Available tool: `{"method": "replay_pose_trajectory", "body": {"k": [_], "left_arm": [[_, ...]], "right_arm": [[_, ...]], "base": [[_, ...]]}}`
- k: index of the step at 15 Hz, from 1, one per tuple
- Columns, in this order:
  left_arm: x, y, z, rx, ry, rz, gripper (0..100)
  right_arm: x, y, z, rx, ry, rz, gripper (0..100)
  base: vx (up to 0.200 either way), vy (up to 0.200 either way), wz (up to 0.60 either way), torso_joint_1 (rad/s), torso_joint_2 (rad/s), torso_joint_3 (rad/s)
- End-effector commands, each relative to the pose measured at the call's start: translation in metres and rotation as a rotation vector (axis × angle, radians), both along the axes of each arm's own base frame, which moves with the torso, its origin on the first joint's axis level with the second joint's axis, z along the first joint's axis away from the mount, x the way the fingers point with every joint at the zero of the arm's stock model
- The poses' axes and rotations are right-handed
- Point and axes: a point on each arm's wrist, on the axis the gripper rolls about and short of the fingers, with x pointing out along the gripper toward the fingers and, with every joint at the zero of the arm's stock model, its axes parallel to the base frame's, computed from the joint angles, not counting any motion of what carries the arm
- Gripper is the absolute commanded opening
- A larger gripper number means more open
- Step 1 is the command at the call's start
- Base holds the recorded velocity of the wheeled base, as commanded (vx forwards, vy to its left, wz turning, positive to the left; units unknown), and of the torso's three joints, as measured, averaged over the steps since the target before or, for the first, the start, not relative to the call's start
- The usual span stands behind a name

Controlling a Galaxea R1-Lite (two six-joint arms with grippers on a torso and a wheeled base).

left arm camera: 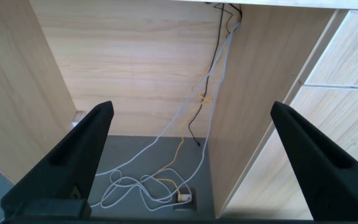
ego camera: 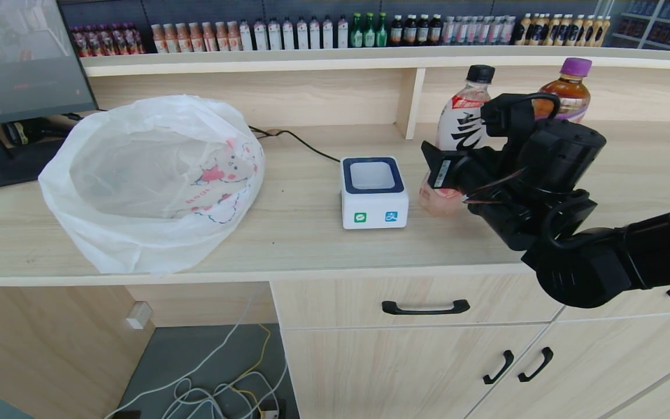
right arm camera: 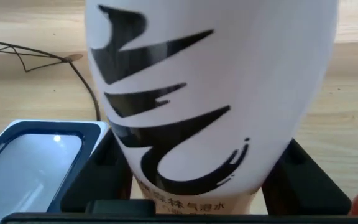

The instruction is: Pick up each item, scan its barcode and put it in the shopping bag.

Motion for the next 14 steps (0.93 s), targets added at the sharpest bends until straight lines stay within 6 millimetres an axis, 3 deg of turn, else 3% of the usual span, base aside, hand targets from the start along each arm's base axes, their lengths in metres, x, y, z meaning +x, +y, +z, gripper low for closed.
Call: {"method": "replay_pose_trajectory", "body": {"k": [1, 10, 14], "left_arm": [[0.000, 0.000, 0.000, 0.000, 0.000, 0.001, 100], [0.000, 0.000, 0.000, 0.000, 0.000, 0.001, 100], [0.000, 0.000, 0.000, 0.000, 0.000, 0.001, 100]], "right_arm": [[-0.002, -0.001, 0.004, 0.005, -0.010, -0.001, 0], [-0.018, -0.008, 0.027, 0.035, -0.062, 0.013, 0], [-0.050, -0.011, 0.035, 0.036, -0.062, 0.048, 0]], "base": [[0.000, 0.000, 0.00, 0.000, 0.00, 0.000], [0.000, 0.000, 0.00, 0.000, 0.00, 0.000], [0.000, 0.000, 0.00, 0.000, 0.00, 0.000]]}}
